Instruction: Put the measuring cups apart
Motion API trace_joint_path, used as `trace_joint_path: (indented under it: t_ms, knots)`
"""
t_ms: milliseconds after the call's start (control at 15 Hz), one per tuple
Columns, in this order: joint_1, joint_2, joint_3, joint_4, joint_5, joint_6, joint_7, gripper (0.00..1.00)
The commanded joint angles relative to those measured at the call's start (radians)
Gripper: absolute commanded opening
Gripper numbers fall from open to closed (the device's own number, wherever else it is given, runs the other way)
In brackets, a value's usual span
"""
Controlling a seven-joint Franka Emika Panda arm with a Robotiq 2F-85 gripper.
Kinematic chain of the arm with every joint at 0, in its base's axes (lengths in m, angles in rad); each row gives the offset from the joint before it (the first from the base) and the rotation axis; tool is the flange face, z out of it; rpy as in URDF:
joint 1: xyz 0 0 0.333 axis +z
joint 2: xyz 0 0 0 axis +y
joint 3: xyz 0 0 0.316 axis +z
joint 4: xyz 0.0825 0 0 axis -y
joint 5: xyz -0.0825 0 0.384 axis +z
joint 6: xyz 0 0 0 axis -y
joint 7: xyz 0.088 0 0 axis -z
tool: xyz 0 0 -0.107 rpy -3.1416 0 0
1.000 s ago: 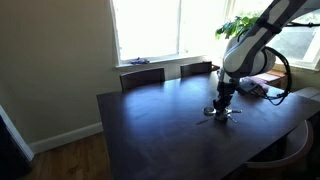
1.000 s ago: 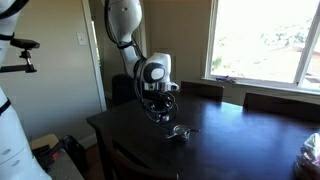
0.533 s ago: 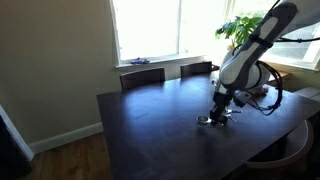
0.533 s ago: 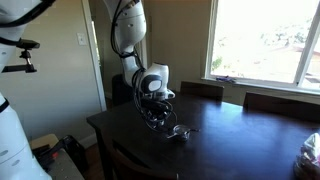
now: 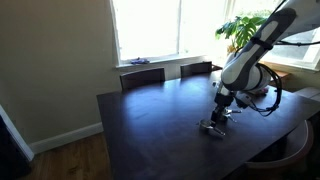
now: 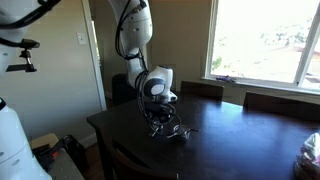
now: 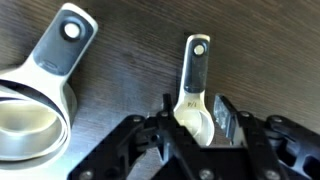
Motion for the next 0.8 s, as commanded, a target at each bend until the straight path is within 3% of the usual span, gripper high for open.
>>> trace_joint_path:
  t_ms: [0, 200, 533, 733]
  knots:
    - [-0.066, -0.102, 0.054, -0.081, 0.007, -0.010, -0.049, 0.78]
    - [-0.057, -0.176, 0.037, -0.104, 0.009, -0.051, -0.028, 0.98]
    - [-0.002, -0.295, -0.047, -0.096, -0.008, -0.194, -0.009, 1.00]
    - [0.043, -0.315, -0.135, -0.052, -0.059, -0.267, 0.007, 1.00]
